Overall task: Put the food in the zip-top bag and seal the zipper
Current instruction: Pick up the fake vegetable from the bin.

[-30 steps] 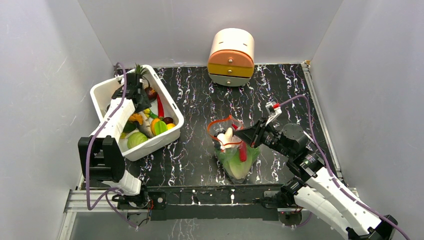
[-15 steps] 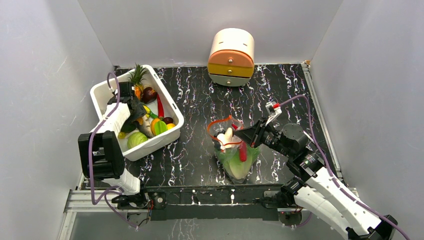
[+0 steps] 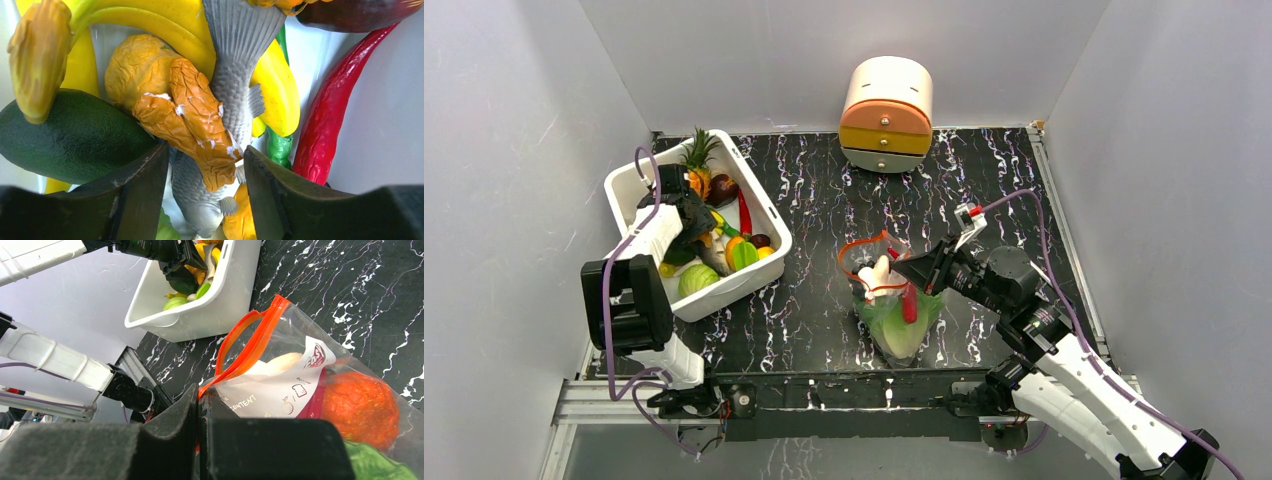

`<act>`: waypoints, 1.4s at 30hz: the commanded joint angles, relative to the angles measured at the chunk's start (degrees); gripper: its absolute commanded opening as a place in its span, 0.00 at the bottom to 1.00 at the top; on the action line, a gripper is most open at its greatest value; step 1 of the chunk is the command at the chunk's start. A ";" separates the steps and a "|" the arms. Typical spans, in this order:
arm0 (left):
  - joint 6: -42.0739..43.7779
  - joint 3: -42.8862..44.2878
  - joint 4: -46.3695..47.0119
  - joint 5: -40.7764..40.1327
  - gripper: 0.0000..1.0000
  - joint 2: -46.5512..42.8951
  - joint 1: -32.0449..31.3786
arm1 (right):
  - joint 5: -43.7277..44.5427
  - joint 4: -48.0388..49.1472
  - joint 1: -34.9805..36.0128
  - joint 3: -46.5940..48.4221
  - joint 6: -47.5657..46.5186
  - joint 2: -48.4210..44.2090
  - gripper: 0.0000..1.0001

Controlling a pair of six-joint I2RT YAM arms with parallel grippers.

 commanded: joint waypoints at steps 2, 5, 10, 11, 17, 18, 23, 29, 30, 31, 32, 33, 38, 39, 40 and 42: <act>0.04 -0.12 0.84 0.90 0.52 0.13 0.27 | -0.51 6.83 0.18 1.25 0.13 -0.79 0.00; -0.02 -0.07 0.80 1.11 0.52 0.82 0.22 | -0.52 6.90 0.12 1.38 0.23 -1.07 0.00; -0.22 0.17 0.50 1.47 0.52 1.57 0.27 | -0.34 6.53 0.17 1.46 0.37 -1.47 0.00; -0.22 0.18 0.36 1.20 0.52 1.56 0.27 | -0.34 6.46 0.18 1.44 0.38 -1.58 0.00; -0.04 1.15 -1.49 0.53 0.55 2.51 0.27 | -0.14 6.29 0.15 1.40 0.42 -1.93 0.00; 0.03 1.10 -1.59 0.57 0.56 2.42 0.27 | -0.16 6.30 0.17 1.43 0.48 -1.95 0.00; 0.15 1.42 -1.90 1.07 0.39 2.27 0.27 | -0.08 6.30 0.14 1.46 0.30 -1.86 0.00; 0.30 2.62 -4.21 0.73 0.25 -0.49 0.27 | -0.14 6.12 0.19 1.49 0.51 -1.18 0.00; 0.30 2.67 -4.61 0.75 0.24 -0.95 0.28 | -0.25 6.08 0.19 1.51 0.55 -1.02 0.00; 0.22 2.59 -4.89 0.73 0.23 -1.67 0.25 | -0.25 6.12 0.18 1.55 0.66 -0.91 0.00; 0.22 2.51 -5.25 0.73 0.23 -2.36 0.29 | -0.25 6.07 0.19 1.51 0.67 -0.76 0.00; 0.29 2.31 -5.53 0.65 0.22 -2.93 0.27 | -0.33 6.06 0.19 1.53 0.85 -0.68 0.00; 0.22 2.26 -6.79 1.83 0.21 -7.34 0.27 | -0.77 6.26 0.16 1.85 1.27 0.13 0.00; 0.22 2.44 -6.95 1.99 0.21 -8.17 0.27 | -0.78 6.12 0.17 2.01 1.20 0.23 0.00; 0.22 2.66 -7.11 2.41 0.20 -8.89 0.27 | -0.74 5.92 0.19 2.11 0.87 0.24 0.00; 0.35 3.16 -7.34 4.00 0.19 -10.51 0.28 | -0.14 5.44 0.16 2.44 -0.07 0.24 0.00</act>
